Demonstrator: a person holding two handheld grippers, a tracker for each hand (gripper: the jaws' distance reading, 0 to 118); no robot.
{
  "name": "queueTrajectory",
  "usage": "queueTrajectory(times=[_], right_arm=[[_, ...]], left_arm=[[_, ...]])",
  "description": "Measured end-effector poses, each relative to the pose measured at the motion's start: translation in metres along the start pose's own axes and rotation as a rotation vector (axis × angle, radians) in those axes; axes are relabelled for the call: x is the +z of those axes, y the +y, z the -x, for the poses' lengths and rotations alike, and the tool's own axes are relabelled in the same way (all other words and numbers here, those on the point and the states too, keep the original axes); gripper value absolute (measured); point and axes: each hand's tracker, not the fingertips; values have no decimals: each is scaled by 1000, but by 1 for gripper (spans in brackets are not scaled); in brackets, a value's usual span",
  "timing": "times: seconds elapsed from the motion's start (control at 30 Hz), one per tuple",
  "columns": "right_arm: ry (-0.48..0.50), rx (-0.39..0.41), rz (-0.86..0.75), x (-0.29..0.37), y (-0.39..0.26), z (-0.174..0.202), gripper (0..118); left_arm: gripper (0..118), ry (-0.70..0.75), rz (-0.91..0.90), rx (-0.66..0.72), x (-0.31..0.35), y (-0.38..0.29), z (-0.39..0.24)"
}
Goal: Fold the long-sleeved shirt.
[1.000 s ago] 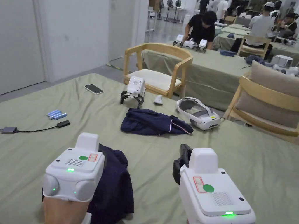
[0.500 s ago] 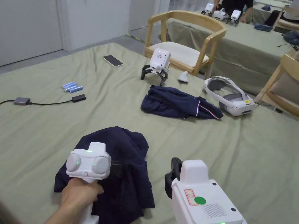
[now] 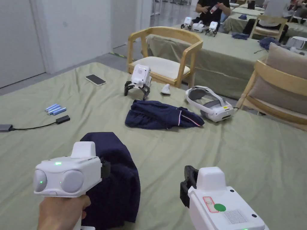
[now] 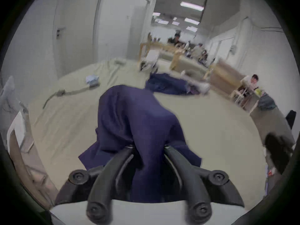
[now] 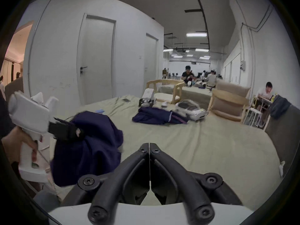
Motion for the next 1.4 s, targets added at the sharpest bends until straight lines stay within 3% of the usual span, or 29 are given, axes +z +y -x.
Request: queueTrajectory(times=[0.17,0.37,0.67,0.8,0.87,0.9,0.93,0.97,1.0,1.03,1.07,1.13,1.23,1.3,1.33,1.4], right_arm=[[-106,-10,-108,72,29,-54,0],[-261,-58,-189,157,41,-133,0],[-503,-136,-125,234,-11,-236,0],[-542,-187,-28,240,-49,-260,0],[-565,-173,21,242,-67,-262,0],[-570,-174,29,242,-75,-264,0],[-577,-182,46,241,-81,-266,0],[-582,-197,53,241,-87,-267,0],[-590,-210,55,241,-89,-267,0],[-593,-223,55,240,-90,-268,0],[-590,-232,47,241,-90,-267,0],[-599,-233,28,241,-87,-262,0],[-595,-238,-14,244,-80,-253,0],[-576,-226,-25,249,-79,-245,0],[-577,-221,-27,249,-80,-240,0],[-567,-219,-25,252,-86,-231,0]], left_arm=[[24,-179,-151,-71,68,26,-85],[24,-369,-146,-179,86,6,-208],[24,-546,168,-306,12,-128,-387],[25,-592,370,-329,-46,-191,-428],[28,-535,390,-353,-58,-204,-433],[34,-517,386,-352,-57,-205,-435],[52,-515,376,-355,-53,-200,-433],[83,-527,358,-344,-47,-195,-433],[105,-520,342,-369,-42,-189,-434],[110,-512,309,-434,-27,-181,-431],[105,-530,234,-451,-13,-168,-423],[105,-525,160,-461,10,-145,-400],[109,-506,76,-347,45,-116,-349],[102,-498,28,-258,54,-103,-306],[87,-471,7,-252,57,-100,-287],[11,-389,-62,-289,59,-102,-260]])
